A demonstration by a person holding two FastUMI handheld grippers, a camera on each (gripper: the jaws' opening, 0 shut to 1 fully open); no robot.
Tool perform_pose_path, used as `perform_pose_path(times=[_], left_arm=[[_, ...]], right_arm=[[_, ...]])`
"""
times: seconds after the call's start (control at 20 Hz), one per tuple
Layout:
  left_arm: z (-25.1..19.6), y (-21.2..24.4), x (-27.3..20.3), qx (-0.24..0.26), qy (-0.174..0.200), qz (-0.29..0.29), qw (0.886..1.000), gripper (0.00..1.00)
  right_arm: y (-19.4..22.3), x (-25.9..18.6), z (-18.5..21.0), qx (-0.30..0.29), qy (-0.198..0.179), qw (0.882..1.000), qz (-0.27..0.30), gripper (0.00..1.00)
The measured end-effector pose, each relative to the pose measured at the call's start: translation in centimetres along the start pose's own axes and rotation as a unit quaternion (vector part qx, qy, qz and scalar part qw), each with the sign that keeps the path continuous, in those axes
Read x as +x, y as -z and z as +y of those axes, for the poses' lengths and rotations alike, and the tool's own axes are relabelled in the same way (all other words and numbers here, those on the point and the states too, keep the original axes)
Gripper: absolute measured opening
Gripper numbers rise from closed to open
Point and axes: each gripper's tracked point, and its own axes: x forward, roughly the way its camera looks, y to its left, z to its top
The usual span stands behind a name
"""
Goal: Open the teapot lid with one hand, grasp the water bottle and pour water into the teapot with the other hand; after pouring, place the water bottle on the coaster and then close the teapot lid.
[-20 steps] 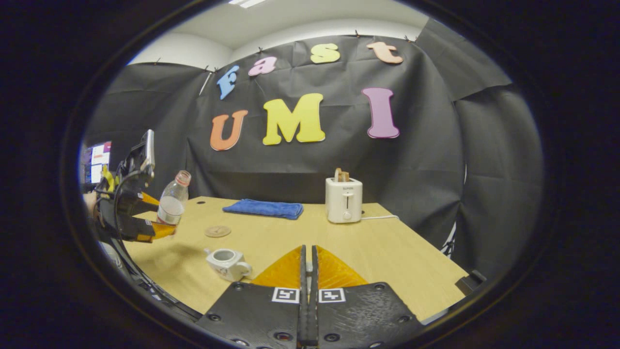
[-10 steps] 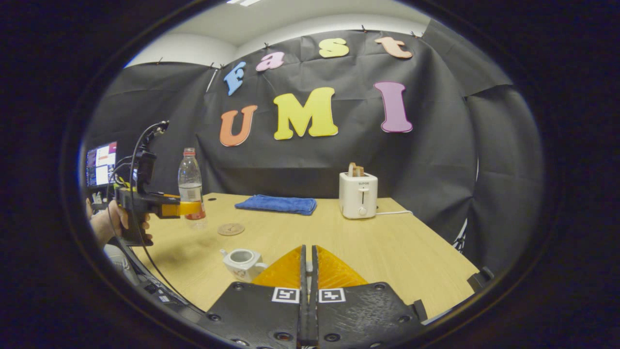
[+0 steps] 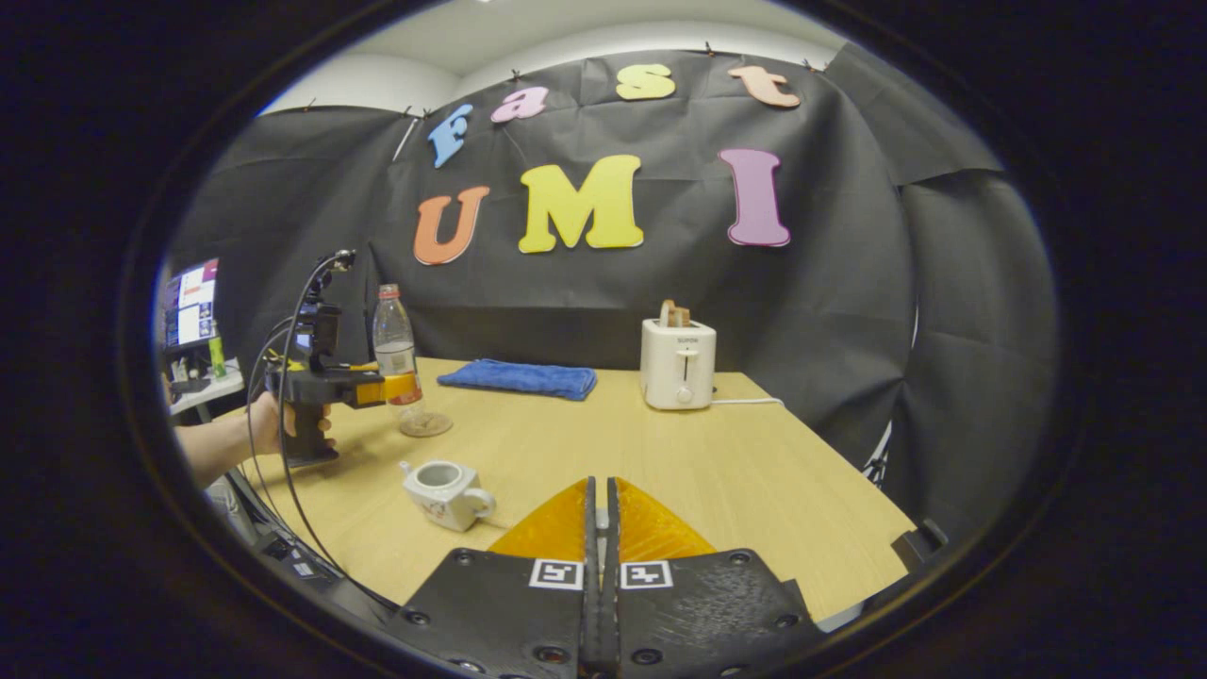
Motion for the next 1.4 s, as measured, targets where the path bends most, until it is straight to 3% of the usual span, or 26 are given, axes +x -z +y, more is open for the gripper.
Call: perform_pose_path(times=[0.8,1.1,1.25,1.4], left_arm=[[-0.3,1.4,1.8,0.003,0.015,0.021,1.0,0.8],[-0.7,1.5,1.3,-0.009,0.023,0.024,0.999,1.0],[0.6,1.3,-0.6,-0.032,-0.004,0.018,0.999,0.99],[3.1,0.3,-4.4,-0.038,-0.057,-0.008,0.998,1.0]], right_arm=[[0.7,1.0,0.2,0.001,-0.008,1.0,0.012,0.0],[0.7,0.9,0.6,0.002,-0.011,1.0,0.011,0.0],[0.0,0.8,1.3,-0.002,-0.017,1.0,0.002,0.0],[-1.3,1.3,3.0,-0.004,-0.032,0.999,-0.014,0.0]])
